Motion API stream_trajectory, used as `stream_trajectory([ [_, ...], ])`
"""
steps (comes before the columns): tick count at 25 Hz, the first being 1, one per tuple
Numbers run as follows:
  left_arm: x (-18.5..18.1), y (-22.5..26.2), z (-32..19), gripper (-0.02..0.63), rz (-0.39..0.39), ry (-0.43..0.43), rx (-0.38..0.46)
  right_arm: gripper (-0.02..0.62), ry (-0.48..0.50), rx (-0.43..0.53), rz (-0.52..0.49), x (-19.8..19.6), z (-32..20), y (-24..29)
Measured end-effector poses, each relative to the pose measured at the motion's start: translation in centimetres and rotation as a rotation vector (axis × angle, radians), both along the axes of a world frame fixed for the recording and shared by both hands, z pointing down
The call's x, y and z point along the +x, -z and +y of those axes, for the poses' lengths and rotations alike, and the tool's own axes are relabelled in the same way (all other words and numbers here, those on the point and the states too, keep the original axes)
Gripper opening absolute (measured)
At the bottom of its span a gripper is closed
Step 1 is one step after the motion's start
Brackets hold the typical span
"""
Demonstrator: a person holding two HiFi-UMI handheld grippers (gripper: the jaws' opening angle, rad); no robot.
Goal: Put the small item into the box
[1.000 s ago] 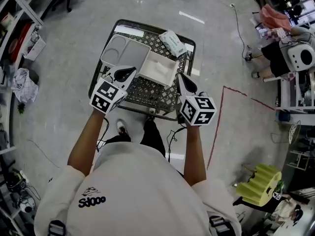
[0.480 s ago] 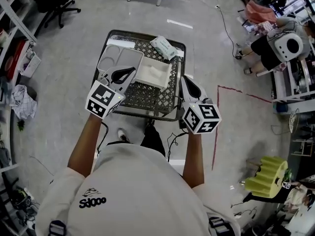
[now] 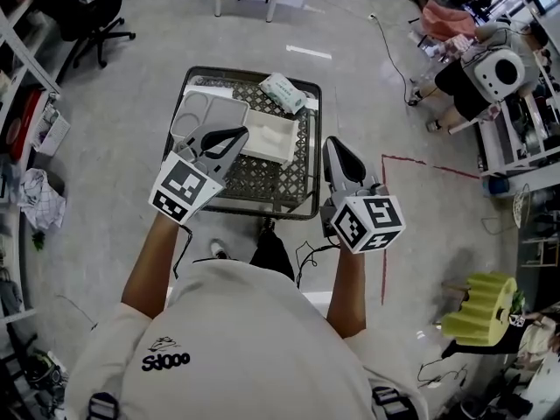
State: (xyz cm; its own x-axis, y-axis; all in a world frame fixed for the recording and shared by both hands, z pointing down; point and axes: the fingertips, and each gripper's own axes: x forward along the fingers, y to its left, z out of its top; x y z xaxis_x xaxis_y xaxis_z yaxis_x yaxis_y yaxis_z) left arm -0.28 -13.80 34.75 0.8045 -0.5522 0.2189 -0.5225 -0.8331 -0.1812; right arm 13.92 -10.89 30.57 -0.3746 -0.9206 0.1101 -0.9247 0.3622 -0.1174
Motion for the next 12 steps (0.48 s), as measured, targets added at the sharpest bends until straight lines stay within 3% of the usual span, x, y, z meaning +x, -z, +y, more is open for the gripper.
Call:
stream_trajectory([
  [12, -0.7, 4.5, 1.7, 0.000, 0.049, -0.021, 0.087, 0.008, 0.024, 0.044, 0.053, -1.8, 1.2, 1.9],
])
